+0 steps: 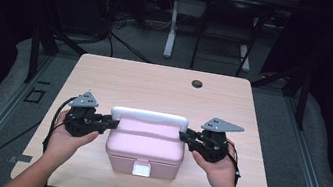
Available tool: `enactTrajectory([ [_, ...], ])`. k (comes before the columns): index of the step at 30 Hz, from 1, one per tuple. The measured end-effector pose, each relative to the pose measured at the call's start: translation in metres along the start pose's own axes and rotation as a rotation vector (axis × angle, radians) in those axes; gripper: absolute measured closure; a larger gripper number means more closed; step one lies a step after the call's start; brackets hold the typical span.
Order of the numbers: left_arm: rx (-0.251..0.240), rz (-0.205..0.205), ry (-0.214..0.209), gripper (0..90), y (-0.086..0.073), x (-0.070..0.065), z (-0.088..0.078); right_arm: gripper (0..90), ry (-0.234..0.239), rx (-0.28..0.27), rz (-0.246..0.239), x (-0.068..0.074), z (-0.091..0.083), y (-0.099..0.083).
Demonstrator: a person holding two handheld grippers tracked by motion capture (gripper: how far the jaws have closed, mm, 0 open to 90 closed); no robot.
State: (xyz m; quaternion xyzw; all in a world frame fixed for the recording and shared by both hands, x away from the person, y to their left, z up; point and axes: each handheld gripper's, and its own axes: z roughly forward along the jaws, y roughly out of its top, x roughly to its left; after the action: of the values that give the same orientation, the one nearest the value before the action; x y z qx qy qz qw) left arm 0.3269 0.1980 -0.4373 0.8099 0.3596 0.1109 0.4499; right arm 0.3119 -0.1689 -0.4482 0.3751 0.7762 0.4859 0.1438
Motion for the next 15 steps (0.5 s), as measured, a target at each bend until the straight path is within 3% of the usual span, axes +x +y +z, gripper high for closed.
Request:
enactTrajectory([
  [15, 0.005, -0.021, -0.011, 73.8, 0.0081, 0.0027, -0.0020, 73.7, 0.005, 0.012, 0.017, -0.0014, -0.0020, 0.0087],
])
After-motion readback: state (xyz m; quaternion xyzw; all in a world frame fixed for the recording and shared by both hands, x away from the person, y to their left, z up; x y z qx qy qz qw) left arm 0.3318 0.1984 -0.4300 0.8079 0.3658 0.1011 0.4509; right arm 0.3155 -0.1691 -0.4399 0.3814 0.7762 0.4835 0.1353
